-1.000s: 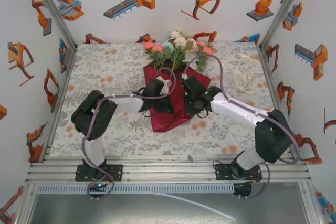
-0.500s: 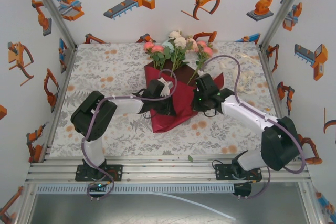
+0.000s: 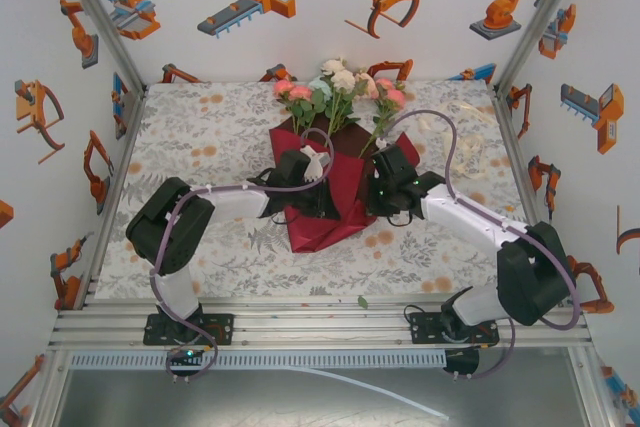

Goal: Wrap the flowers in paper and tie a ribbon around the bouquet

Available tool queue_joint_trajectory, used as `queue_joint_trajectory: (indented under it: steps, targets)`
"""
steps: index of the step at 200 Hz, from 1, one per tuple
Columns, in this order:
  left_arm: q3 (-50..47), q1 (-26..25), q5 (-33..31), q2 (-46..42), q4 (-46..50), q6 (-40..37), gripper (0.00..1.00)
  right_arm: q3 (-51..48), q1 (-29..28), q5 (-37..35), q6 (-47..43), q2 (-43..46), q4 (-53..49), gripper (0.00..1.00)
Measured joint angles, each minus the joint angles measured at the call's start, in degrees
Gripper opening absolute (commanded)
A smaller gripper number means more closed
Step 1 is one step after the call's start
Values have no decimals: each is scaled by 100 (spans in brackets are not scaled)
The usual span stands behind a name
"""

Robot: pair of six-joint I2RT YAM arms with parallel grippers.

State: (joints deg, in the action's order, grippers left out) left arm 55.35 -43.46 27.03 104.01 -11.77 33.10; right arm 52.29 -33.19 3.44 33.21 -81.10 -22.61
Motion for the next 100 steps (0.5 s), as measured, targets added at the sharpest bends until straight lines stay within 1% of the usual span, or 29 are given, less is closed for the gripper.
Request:
queue_joint_trajectory:
  steps: [36, 73, 100]
  targets:
    - [-271, 48, 433, -48, -369, 98, 19, -70, 0, 4, 0, 0, 17, 0]
    - [-343, 203, 525, -310, -426, 127, 19, -72, 0, 4, 0, 0, 15, 0]
    - [-341, 262, 608, -448, -533, 151, 17, -79, 0, 2, 0, 0, 15, 0]
